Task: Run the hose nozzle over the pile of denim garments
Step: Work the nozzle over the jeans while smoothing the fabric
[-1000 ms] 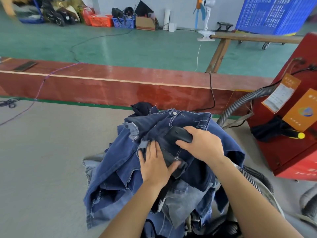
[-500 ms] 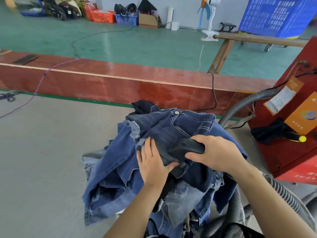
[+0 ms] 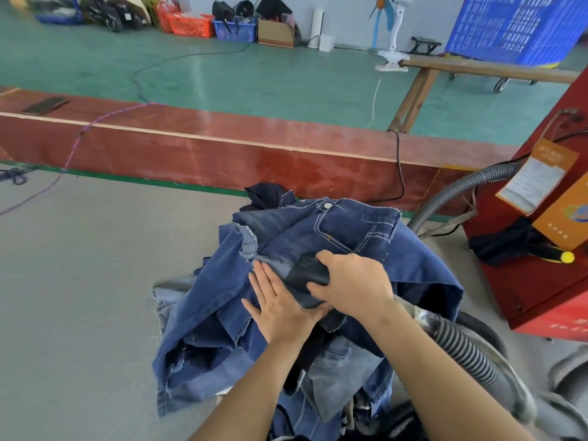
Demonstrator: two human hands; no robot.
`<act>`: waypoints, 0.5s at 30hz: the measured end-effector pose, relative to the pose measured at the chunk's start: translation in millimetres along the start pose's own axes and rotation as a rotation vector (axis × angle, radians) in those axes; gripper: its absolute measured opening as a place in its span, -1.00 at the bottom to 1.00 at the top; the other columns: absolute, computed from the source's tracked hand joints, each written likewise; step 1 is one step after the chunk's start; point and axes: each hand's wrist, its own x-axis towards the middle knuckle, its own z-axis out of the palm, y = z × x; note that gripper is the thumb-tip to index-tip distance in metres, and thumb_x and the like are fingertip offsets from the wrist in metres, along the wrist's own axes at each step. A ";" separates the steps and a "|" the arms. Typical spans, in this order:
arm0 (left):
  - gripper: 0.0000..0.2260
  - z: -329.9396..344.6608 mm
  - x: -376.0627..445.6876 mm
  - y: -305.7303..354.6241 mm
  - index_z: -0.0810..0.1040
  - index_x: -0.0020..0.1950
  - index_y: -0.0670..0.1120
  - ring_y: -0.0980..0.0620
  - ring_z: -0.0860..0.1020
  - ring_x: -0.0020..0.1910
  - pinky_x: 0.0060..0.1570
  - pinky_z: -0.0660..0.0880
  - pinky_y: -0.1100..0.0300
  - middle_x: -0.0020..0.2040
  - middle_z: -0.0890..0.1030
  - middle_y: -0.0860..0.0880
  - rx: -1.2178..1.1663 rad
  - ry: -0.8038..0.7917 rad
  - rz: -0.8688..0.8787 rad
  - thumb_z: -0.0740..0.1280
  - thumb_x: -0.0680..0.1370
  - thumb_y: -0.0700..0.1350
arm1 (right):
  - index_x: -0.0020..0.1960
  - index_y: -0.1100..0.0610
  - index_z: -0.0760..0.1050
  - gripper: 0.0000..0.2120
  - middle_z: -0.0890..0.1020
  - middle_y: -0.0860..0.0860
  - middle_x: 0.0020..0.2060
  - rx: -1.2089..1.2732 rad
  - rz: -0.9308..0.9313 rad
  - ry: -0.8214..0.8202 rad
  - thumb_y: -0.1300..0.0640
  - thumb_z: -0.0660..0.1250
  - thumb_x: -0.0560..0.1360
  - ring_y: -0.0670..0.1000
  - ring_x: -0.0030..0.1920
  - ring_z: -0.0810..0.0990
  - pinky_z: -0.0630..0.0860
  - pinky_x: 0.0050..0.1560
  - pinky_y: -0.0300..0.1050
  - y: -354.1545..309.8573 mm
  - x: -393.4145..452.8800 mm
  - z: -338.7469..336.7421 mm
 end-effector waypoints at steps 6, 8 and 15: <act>0.25 -3.6 -0.5 0.6 -0.43 0.51 -0.13 0.01 -0.33 0.53 0.47 -0.16 -0.17 0.53 -0.41 0.00 0.014 -0.048 -0.009 0.24 0.20 0.50 | 0.25 -0.02 0.38 -0.60 0.64 -0.02 -0.07 0.116 -0.010 0.079 -0.22 0.22 0.52 0.09 -0.03 0.61 0.38 -0.21 -0.09 -17.4 9.3 4.0; 0.29 -5.0 -0.8 0.4 -0.41 0.52 -0.13 0.01 -0.31 0.54 0.47 -0.15 -0.18 0.54 -0.38 0.00 0.003 -0.059 -0.009 0.27 0.18 0.54 | 0.25 -0.07 0.41 -0.60 0.64 -0.07 -0.04 0.211 0.018 0.123 -0.24 0.24 0.49 0.07 0.00 0.60 0.40 -0.18 -0.10 -11.6 9.9 -8.3; 0.31 -5.5 -1.2 1.4 -0.48 0.48 -0.10 0.02 -0.31 0.54 0.47 -0.16 -0.17 0.54 -0.40 0.03 0.016 -0.084 -0.024 0.30 0.19 0.55 | 0.14 -0.15 0.46 -0.63 0.63 -0.15 -0.06 0.125 0.034 0.037 -0.29 0.28 0.41 -0.01 0.01 0.59 0.35 -0.22 -0.12 32.1 -19.6 -27.8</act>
